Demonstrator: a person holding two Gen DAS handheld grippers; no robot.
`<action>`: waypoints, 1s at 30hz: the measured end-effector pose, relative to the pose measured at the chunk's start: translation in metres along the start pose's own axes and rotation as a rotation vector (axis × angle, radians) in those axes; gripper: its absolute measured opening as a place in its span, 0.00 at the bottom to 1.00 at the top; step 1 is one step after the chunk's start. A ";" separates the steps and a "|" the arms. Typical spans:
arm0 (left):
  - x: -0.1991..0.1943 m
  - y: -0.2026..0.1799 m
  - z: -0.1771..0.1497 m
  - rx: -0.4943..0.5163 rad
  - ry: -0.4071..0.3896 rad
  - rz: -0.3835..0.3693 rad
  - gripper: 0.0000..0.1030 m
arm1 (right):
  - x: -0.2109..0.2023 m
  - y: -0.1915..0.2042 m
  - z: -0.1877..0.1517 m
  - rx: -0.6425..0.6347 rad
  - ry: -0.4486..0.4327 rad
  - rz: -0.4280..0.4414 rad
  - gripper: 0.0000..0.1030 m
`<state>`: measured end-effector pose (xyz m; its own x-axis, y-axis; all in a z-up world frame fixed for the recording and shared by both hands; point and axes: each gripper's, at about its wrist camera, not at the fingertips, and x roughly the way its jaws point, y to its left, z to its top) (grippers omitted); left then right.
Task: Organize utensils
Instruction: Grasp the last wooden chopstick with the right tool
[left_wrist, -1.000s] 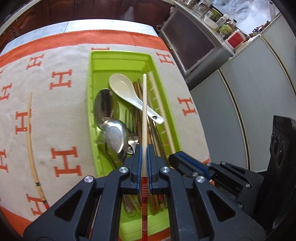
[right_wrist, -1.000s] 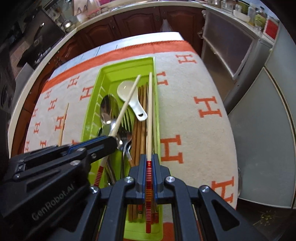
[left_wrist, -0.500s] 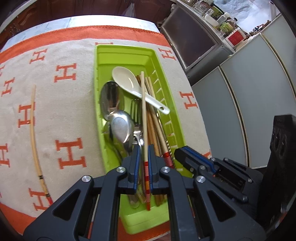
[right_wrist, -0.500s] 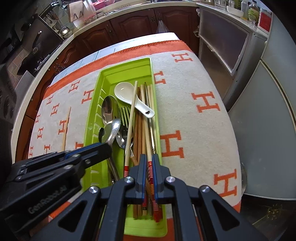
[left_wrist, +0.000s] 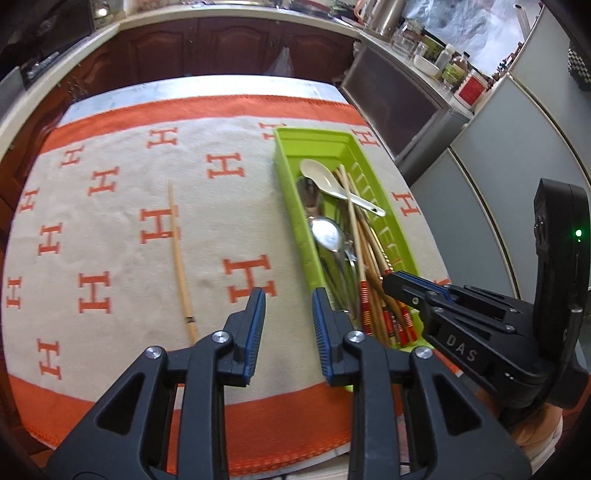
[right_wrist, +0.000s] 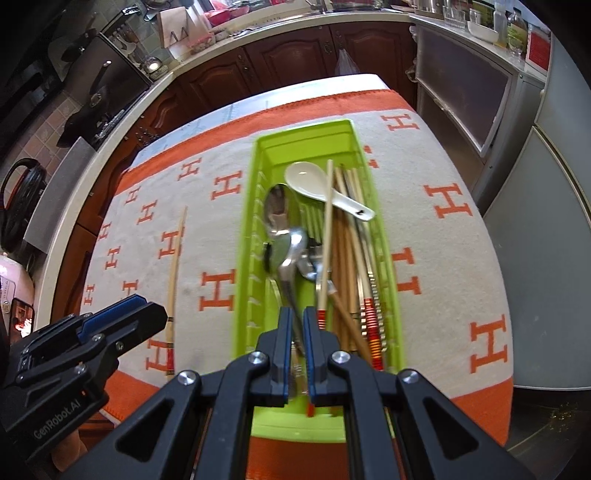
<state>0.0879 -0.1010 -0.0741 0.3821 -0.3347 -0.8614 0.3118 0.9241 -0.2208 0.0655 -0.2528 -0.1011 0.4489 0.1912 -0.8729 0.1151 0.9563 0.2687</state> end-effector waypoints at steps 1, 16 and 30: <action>-0.004 0.004 -0.001 -0.003 -0.012 0.010 0.25 | -0.001 0.006 0.000 -0.008 -0.003 0.006 0.06; -0.038 0.113 -0.029 -0.180 -0.087 0.177 0.40 | 0.033 0.093 -0.001 -0.104 0.045 0.094 0.19; -0.033 0.172 -0.035 -0.336 -0.096 0.238 0.45 | 0.090 0.133 -0.002 -0.163 0.100 0.083 0.19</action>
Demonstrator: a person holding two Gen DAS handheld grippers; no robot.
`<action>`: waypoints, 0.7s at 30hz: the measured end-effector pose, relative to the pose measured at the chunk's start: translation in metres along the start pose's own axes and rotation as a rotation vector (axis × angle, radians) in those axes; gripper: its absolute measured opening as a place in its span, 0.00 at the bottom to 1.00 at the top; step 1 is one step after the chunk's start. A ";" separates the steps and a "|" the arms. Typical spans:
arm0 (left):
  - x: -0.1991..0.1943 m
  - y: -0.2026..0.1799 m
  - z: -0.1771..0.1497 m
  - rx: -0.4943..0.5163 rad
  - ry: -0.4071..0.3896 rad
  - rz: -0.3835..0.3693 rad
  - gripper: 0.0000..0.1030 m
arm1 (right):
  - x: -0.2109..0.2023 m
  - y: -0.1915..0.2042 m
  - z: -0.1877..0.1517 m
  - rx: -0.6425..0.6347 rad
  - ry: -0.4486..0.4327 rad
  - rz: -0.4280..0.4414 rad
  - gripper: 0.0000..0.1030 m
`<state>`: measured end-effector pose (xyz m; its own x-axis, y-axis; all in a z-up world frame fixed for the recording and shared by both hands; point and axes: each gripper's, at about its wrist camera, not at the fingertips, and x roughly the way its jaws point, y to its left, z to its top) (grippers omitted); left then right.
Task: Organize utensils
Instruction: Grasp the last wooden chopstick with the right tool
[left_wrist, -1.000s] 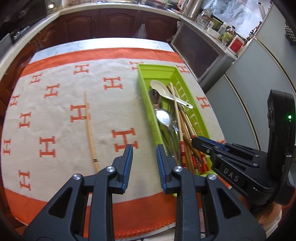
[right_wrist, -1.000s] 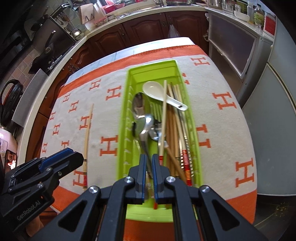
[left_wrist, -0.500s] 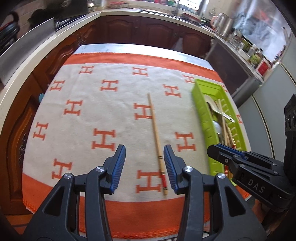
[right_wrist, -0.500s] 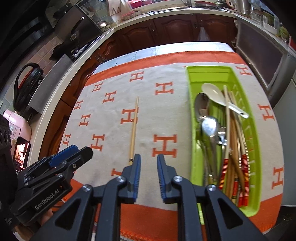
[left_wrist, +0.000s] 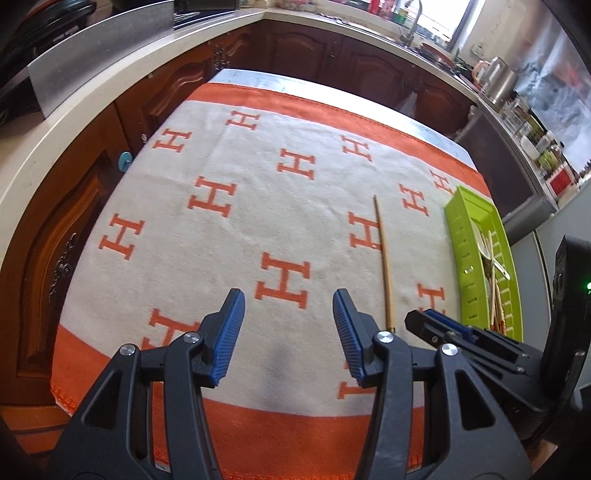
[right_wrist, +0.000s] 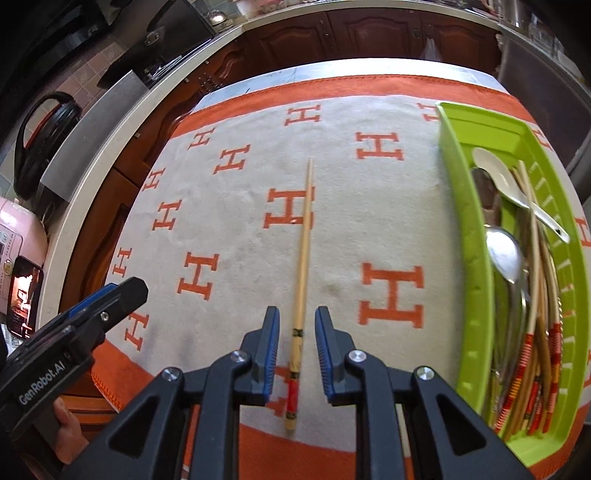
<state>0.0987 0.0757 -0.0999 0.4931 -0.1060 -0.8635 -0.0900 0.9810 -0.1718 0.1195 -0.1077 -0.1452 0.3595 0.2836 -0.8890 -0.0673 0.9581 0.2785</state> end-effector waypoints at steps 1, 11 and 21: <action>0.001 0.002 0.001 -0.010 0.000 0.006 0.45 | 0.005 0.003 0.001 -0.008 0.005 -0.010 0.19; 0.023 0.011 0.004 -0.018 0.023 0.093 0.45 | 0.029 0.026 -0.005 -0.148 -0.008 -0.162 0.19; 0.031 0.002 0.007 0.013 0.041 0.125 0.45 | 0.023 0.019 -0.009 -0.122 -0.019 -0.138 0.06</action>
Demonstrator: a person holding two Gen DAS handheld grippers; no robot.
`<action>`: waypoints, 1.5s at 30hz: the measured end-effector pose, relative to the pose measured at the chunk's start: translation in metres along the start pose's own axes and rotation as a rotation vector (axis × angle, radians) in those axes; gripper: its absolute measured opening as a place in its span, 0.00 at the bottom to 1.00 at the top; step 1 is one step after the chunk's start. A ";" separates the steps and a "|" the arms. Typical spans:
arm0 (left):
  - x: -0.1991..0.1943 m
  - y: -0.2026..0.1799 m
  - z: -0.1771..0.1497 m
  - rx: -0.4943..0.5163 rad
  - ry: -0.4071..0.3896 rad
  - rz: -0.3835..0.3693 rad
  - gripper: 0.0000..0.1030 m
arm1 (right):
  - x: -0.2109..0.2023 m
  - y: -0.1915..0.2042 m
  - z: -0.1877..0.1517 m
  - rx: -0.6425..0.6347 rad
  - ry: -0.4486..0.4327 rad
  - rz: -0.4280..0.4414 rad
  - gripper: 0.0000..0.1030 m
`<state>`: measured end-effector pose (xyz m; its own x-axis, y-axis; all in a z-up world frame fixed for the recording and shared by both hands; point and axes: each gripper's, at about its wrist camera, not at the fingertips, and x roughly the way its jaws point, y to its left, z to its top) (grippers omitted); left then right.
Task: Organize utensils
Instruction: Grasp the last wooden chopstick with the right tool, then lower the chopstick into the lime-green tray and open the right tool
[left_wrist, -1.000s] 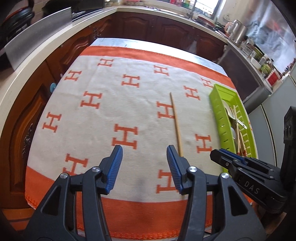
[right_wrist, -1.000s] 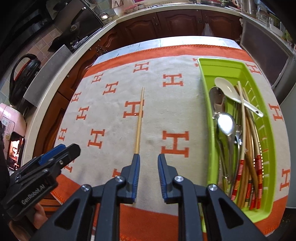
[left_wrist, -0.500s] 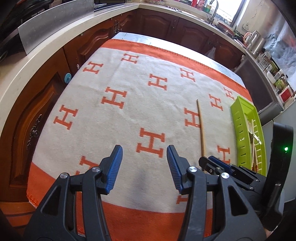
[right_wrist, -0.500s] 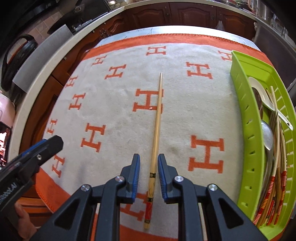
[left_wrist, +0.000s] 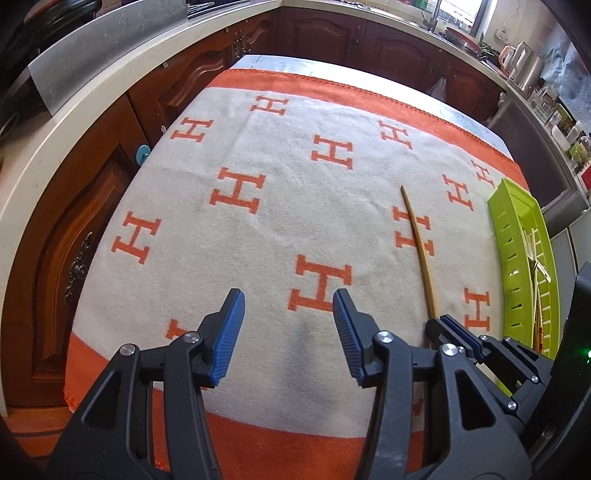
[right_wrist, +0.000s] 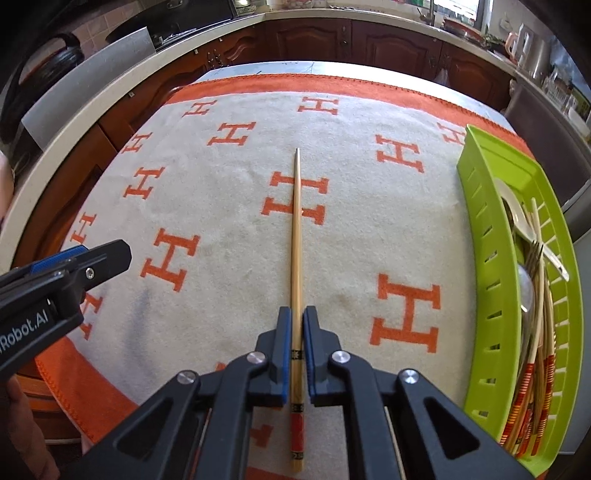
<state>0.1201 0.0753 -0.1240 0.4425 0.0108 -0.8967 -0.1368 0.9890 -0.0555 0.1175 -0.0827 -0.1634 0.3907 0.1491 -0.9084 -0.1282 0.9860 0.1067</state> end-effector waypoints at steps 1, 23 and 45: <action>-0.002 -0.001 0.000 0.004 -0.005 0.001 0.45 | -0.003 -0.001 -0.001 0.010 -0.004 0.014 0.06; -0.035 -0.062 -0.029 0.125 -0.048 0.012 0.78 | -0.084 -0.048 -0.031 0.110 -0.180 0.116 0.06; -0.031 -0.176 -0.018 0.285 -0.060 -0.091 0.79 | -0.100 -0.181 -0.041 0.355 -0.166 -0.036 0.06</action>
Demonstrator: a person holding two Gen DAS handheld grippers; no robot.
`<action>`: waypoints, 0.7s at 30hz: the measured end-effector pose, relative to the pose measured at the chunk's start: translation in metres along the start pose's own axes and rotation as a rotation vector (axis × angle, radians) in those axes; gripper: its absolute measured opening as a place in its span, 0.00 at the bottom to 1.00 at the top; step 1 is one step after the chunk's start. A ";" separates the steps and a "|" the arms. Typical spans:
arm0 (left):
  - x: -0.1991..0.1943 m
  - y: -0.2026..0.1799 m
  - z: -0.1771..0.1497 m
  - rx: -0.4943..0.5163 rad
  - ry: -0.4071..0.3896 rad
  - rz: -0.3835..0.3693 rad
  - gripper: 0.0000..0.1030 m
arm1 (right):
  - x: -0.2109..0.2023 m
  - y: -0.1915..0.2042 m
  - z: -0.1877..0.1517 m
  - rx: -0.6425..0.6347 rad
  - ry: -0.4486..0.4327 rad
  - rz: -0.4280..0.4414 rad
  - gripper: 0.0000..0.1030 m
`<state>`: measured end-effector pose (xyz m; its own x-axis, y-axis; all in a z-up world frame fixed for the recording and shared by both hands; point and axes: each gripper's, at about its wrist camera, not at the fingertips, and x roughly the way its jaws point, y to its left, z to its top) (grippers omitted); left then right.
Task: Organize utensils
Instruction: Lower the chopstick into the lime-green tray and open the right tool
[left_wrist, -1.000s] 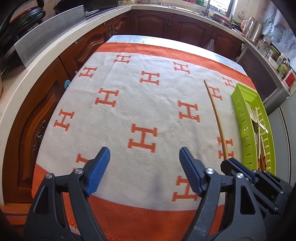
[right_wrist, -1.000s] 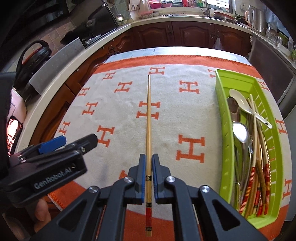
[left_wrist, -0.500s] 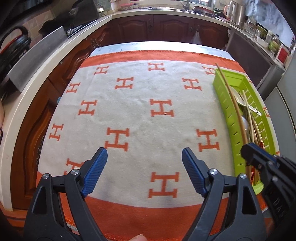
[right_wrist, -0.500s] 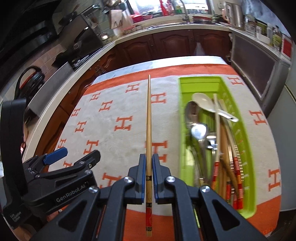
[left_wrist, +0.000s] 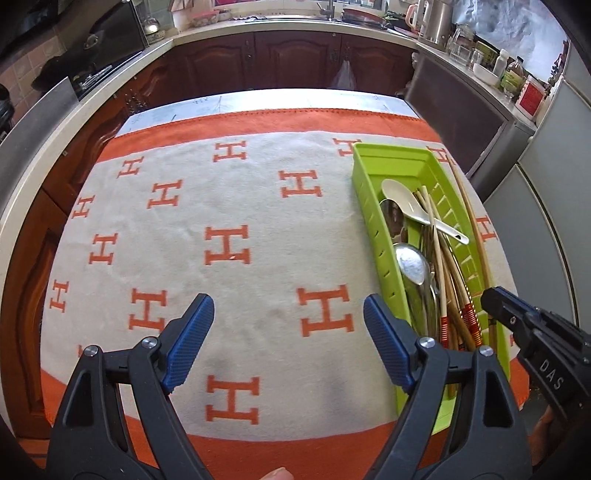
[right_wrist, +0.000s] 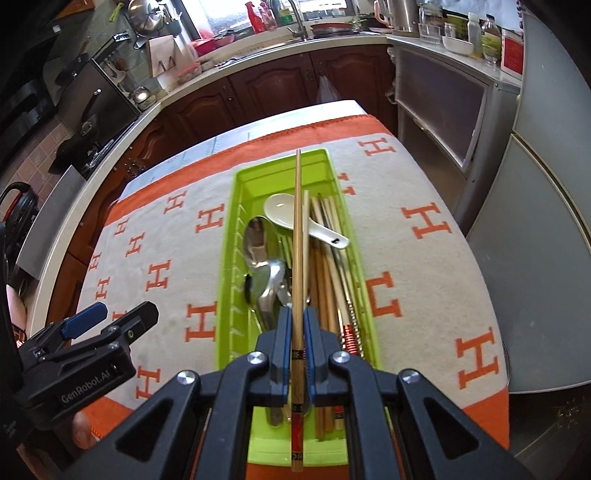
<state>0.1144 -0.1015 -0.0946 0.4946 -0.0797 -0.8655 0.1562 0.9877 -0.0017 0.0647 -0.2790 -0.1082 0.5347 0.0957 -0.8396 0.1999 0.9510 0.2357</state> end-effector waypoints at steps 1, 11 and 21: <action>0.001 -0.003 0.001 0.007 -0.002 0.010 0.79 | 0.001 -0.001 0.001 0.001 0.002 -0.005 0.06; 0.014 -0.018 0.003 0.037 0.023 0.026 0.79 | 0.023 -0.016 0.008 0.017 0.046 -0.043 0.07; 0.019 -0.029 -0.004 0.074 0.058 0.021 0.79 | 0.014 -0.019 0.003 0.050 0.026 0.017 0.16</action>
<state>0.1156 -0.1311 -0.1129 0.4485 -0.0495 -0.8924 0.2102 0.9763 0.0515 0.0704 -0.2966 -0.1232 0.5167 0.1202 -0.8477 0.2321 0.9334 0.2738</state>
